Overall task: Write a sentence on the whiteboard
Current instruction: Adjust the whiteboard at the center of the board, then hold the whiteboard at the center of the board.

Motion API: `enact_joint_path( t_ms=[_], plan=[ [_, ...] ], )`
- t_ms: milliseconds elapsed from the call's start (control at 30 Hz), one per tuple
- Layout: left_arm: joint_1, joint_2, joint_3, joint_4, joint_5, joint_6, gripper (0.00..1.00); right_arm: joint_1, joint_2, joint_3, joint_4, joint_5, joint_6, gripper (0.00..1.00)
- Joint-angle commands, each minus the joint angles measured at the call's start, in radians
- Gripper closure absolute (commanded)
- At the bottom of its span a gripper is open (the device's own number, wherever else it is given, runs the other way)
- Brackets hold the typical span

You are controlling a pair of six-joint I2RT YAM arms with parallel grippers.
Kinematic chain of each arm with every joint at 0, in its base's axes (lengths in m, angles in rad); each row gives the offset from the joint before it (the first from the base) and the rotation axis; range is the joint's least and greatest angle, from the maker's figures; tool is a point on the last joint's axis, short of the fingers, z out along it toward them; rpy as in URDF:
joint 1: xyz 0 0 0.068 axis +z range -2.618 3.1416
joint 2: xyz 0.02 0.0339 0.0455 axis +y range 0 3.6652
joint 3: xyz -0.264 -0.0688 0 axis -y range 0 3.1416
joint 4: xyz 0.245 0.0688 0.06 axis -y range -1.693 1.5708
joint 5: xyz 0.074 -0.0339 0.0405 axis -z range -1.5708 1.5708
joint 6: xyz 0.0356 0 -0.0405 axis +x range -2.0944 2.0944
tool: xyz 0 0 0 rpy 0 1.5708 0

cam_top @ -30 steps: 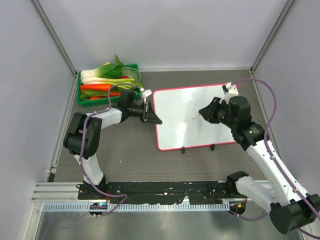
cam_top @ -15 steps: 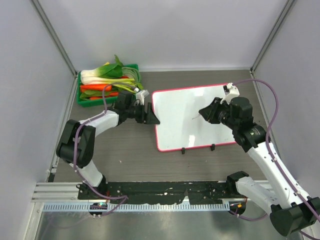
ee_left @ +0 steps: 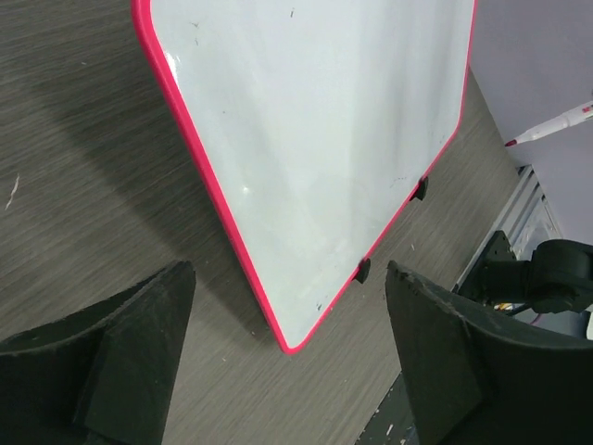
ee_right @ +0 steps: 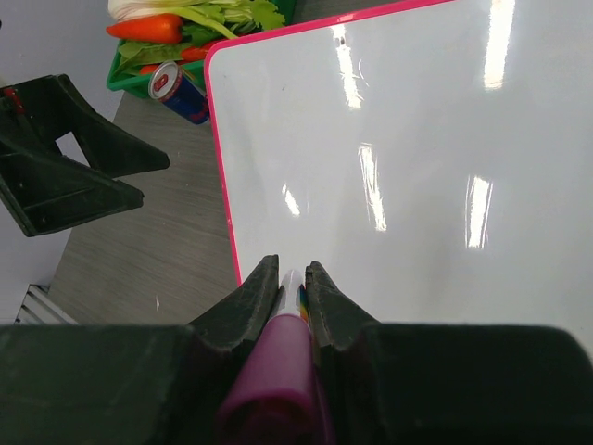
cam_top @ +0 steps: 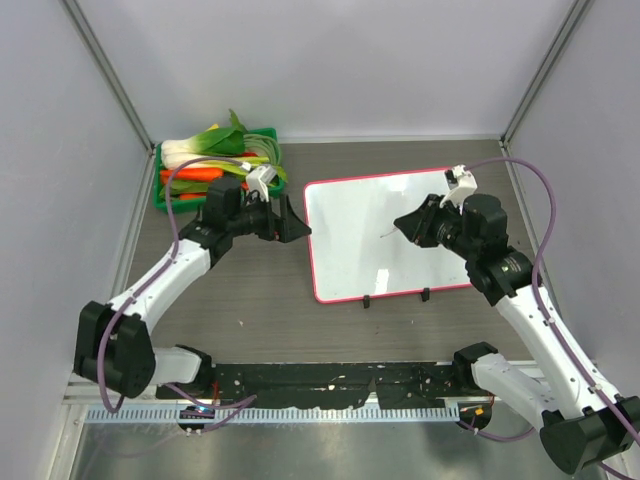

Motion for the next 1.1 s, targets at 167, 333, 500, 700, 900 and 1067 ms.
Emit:
enact_joint_path(
  t_ms=[167, 333, 500, 700, 900, 1067],
  plan=[
    [0.004, -0.222, -0.086, -0.104, -0.074, -0.124, 0.06, -0.007, -0.055, -0.047, 0.051, -0.07, -0.024, 0.99],
    [0.004, -0.26, -0.13, -0.113, -0.131, -0.156, 0.04, -0.004, -0.062, -0.052, 0.054, -0.1, -0.01, 0.99],
    [0.004, -0.241, -0.119, -0.127, -0.149, -0.153, 0.04, -0.005, -0.064, -0.04, 0.04, -0.099, -0.026, 0.99],
    [0.004, -0.19, -0.107, -0.096, -0.155, -0.106, 0.04, -0.005, -0.074, -0.052, 0.021, -0.091, -0.043, 0.98],
    [0.004, -0.139, -0.126, -0.016, -0.091, -0.121, 0.04, -0.004, -0.173, -0.157, 0.094, -0.065, 0.031, 0.98],
    [0.002, -0.168, -0.155, -0.03, -0.094, -0.171, 0.04, -0.004, -0.187, -0.187, 0.157, -0.045, 0.097, 0.99]
  ],
)
